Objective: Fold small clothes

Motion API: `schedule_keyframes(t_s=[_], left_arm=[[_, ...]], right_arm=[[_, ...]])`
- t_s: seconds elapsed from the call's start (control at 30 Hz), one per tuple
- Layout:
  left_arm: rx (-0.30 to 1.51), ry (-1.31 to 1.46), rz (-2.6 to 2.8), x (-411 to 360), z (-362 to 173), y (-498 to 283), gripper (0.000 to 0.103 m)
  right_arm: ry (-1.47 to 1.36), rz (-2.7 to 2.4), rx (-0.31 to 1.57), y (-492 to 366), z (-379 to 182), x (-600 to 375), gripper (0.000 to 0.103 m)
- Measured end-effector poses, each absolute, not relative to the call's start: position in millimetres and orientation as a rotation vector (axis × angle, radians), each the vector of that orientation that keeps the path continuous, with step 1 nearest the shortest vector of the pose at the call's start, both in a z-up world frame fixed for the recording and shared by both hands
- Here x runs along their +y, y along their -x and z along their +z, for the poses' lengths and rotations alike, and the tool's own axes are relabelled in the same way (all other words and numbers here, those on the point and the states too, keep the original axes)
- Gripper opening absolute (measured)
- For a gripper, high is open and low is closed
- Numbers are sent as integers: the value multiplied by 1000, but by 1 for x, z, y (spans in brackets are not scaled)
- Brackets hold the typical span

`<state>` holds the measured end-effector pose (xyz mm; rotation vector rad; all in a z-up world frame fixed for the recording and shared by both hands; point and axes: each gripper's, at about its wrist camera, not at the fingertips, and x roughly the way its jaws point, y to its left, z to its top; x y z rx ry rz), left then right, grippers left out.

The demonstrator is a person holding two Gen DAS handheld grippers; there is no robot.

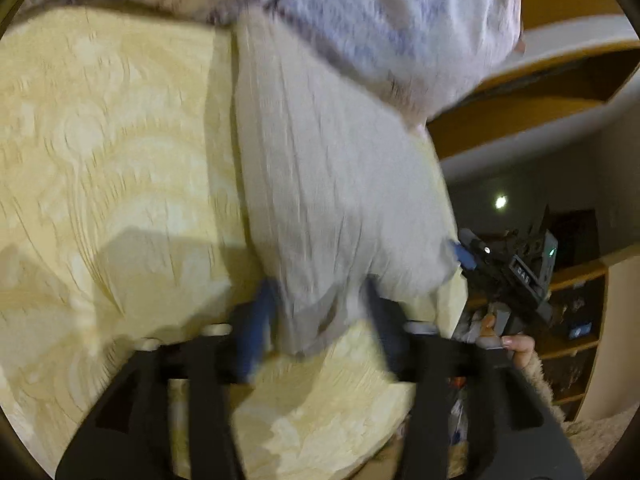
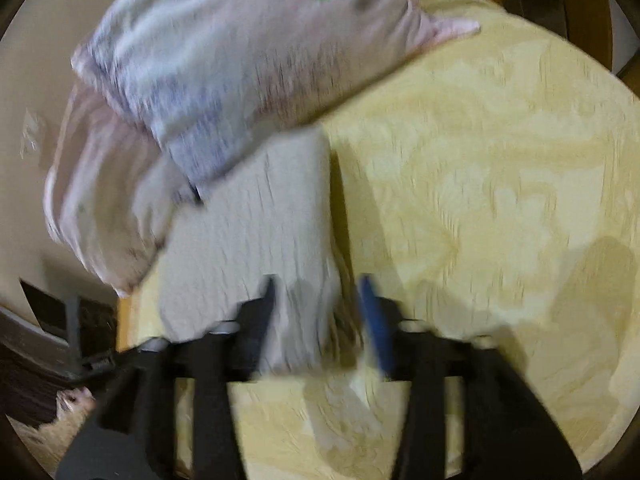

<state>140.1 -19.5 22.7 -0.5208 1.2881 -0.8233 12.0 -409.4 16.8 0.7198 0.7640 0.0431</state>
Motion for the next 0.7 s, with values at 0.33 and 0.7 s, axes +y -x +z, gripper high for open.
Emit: schedule_keyframes(t_s=[0.33,0.7], left_arm=[[1267,629,-652,-21,23,-231,76],[1294,561,-675,-60,19,-242,76]], right_arm=[[-827,69,837,-118,3,-426,60],[-690,9,768,-115,4,-420,9]])
